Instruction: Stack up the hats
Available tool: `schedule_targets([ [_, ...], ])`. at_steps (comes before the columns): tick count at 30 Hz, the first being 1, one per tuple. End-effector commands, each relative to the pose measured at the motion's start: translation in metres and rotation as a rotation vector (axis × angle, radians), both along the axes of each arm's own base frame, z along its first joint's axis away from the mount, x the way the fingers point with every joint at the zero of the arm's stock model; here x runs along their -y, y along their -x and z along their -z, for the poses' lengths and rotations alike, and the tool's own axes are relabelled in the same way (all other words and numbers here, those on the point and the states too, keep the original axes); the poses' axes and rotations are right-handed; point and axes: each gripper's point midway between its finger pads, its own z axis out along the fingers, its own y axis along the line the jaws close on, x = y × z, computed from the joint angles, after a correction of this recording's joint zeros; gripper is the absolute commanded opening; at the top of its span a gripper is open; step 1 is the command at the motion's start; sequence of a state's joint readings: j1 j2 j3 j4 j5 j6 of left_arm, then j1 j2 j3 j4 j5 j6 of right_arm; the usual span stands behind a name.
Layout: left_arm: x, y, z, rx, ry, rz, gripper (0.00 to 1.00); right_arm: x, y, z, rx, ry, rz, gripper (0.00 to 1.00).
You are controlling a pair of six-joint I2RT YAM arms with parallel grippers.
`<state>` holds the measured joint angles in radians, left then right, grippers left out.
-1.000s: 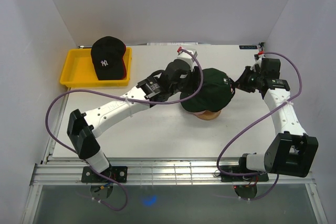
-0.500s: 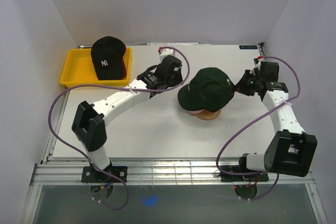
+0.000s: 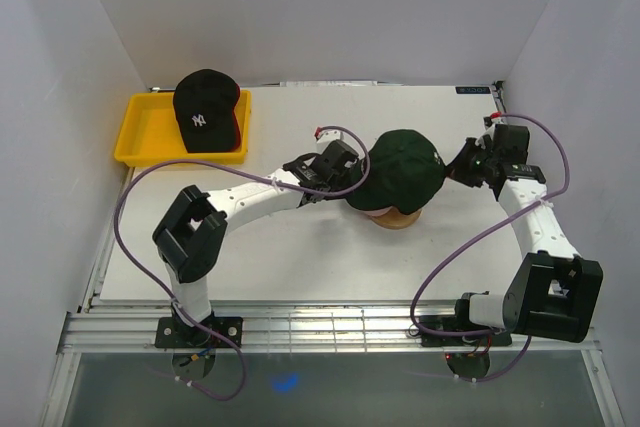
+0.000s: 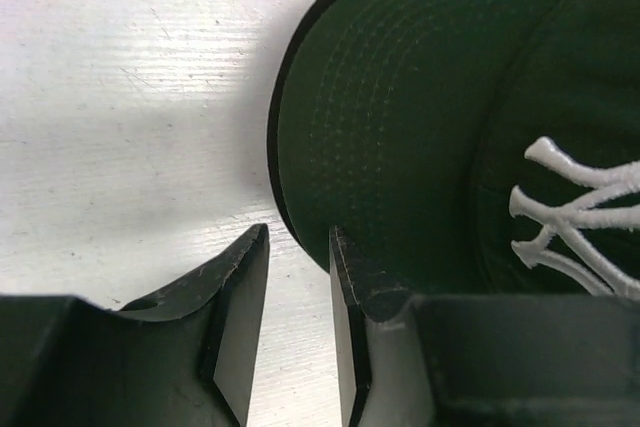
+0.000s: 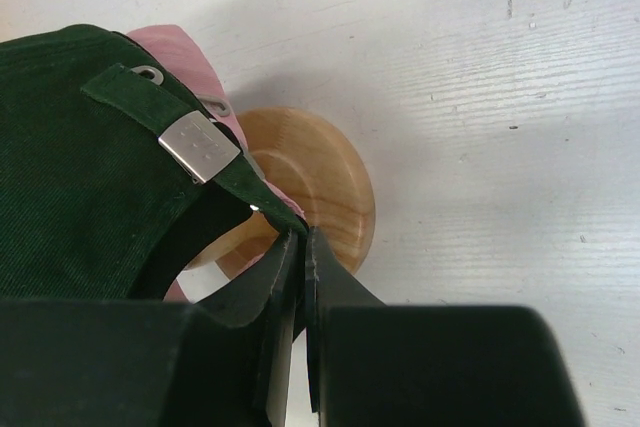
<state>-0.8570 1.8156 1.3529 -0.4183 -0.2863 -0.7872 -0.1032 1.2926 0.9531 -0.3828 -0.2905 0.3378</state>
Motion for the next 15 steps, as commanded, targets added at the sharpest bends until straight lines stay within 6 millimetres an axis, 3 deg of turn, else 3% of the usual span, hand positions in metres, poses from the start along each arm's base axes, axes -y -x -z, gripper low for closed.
schedule_targets([
  [1,0.019,0.005,-0.002,0.007,0.044,0.029,0.41,0.013,0.000,0.001,0.022,0.040,0.057,0.08],
  [12,0.030,0.000,0.006,-0.011,0.020,0.051,0.40,0.014,0.003,0.023,-0.026,0.036,0.067,0.08],
  [15,0.029,0.000,0.006,-0.011,0.016,0.047,0.40,0.014,0.003,0.018,-0.013,0.039,0.068,0.08],
])
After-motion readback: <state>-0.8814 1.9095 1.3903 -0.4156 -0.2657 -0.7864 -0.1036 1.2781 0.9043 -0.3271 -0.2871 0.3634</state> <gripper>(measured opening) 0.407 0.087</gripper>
